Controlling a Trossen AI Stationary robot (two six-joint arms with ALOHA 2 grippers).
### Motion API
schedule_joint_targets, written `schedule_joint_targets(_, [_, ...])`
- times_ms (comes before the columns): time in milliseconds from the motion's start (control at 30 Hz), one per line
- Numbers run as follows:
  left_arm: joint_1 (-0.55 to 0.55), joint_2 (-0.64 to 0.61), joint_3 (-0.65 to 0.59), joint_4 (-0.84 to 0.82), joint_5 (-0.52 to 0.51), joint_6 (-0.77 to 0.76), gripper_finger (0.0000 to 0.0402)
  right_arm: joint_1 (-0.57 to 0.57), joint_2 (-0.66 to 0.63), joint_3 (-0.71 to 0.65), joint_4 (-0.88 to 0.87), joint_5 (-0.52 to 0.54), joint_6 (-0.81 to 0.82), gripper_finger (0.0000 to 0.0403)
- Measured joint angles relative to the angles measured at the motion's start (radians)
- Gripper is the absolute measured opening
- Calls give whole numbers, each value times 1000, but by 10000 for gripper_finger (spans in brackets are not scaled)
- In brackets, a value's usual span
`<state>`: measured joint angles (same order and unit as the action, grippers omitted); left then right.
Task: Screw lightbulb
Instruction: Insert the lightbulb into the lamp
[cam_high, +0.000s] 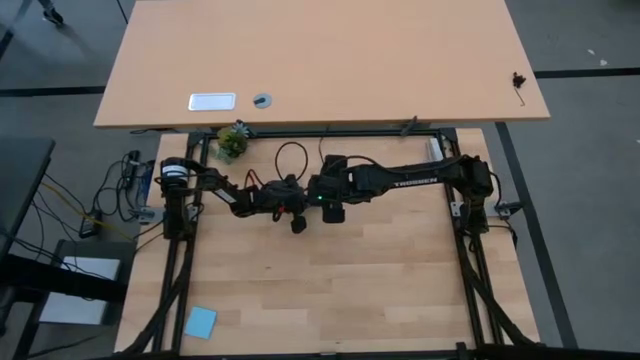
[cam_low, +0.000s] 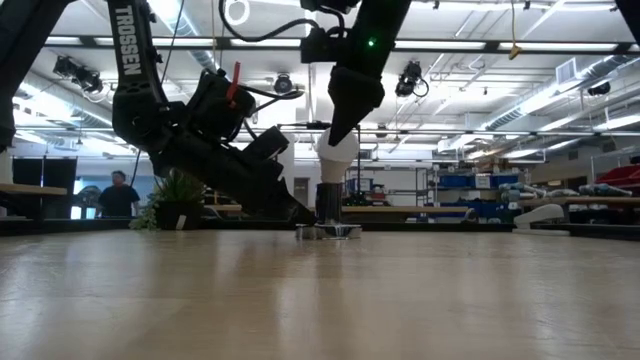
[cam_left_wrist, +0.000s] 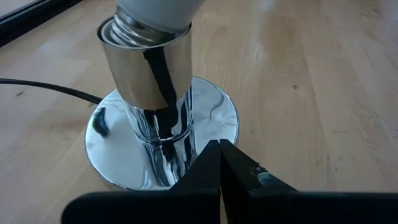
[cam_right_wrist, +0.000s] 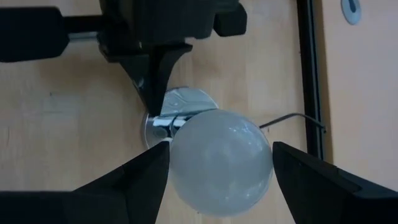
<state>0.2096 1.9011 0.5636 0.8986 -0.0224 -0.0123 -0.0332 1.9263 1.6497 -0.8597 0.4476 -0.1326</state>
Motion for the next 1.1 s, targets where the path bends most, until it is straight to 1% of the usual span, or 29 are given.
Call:
schedule_joint_targets(200, [1, 0, 0, 1, 21, 5, 1, -18, 0, 1, 14, -10, -18, 278])
schedule_joint_targets(333, [1, 0, 0, 0, 28, 6, 1, -36, -2, 2, 35, -43, -52, 272])
schedule_joint_targets(533, [2, 0, 0, -1, 43, 11, 1, -80, -5, 2, 84, -145, -103, 270])
schedule_joint_targets(700, [2, 0, 0, -3, 51, 12, 1, -133, -15, 3, 85, -254, -107, 269])
schedule_joint_targets(967, [2, 0, 0, -8, 59, 12, 1, -242, -29, 3, 82, -458, -35, 260])
schedule_joint_targets(1100, [1, 0, 0, -7, 61, 12, 1, -275, -29, 2, 80, -521, 7, 259])
